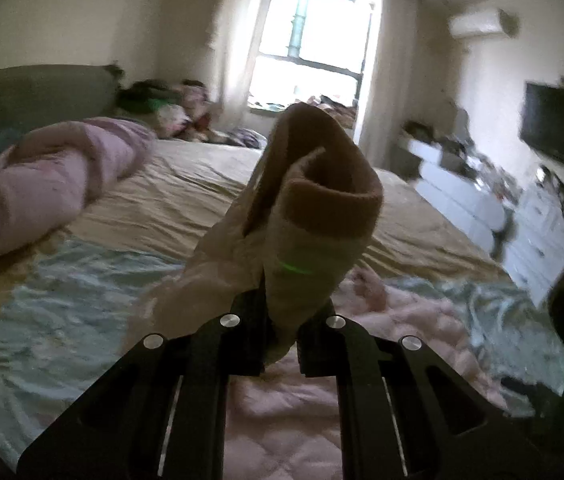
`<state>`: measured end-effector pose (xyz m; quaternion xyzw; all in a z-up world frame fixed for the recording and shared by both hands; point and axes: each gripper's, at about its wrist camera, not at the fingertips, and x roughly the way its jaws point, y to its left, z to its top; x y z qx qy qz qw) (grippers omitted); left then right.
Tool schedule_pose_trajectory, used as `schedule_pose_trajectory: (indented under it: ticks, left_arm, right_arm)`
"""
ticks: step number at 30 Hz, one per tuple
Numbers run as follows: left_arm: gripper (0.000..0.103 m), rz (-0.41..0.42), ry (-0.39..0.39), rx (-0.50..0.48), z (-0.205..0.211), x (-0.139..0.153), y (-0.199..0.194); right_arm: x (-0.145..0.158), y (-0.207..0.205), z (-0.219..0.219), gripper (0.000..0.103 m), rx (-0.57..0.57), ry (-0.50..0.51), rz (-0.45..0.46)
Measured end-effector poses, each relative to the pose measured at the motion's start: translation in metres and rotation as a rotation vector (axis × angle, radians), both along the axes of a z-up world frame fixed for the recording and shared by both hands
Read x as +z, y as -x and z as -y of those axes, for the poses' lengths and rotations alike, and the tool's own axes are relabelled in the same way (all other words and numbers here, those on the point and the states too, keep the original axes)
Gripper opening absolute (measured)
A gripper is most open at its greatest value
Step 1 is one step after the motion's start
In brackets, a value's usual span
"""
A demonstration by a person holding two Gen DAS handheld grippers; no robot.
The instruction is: Fold large clothes
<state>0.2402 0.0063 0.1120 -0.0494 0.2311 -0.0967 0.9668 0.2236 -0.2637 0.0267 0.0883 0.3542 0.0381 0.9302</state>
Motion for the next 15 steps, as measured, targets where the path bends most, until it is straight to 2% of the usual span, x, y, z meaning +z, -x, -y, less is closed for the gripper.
schedule_pose_trajectory:
  ticks: [5,8,15]
  left_arm:
    - [0.004,-0.053,-0.050,-0.098,0.044,-0.038,-0.005]
    - [0.004,-0.103,-0.112,-0.158,0.067,-0.067,-0.006]
    - [0.006,-0.223,-0.232,-0.229,0.103,-0.138,0.002]
  right_arm:
    - [-0.007,0.009,0.032,0.097,-0.073,-0.015,-0.004]
    - [-0.012,0.012,0.051,0.097,-0.119,-0.016,-0.019]
    - [-0.024,0.017,0.069,0.097,-0.163,-0.009,-0.050]
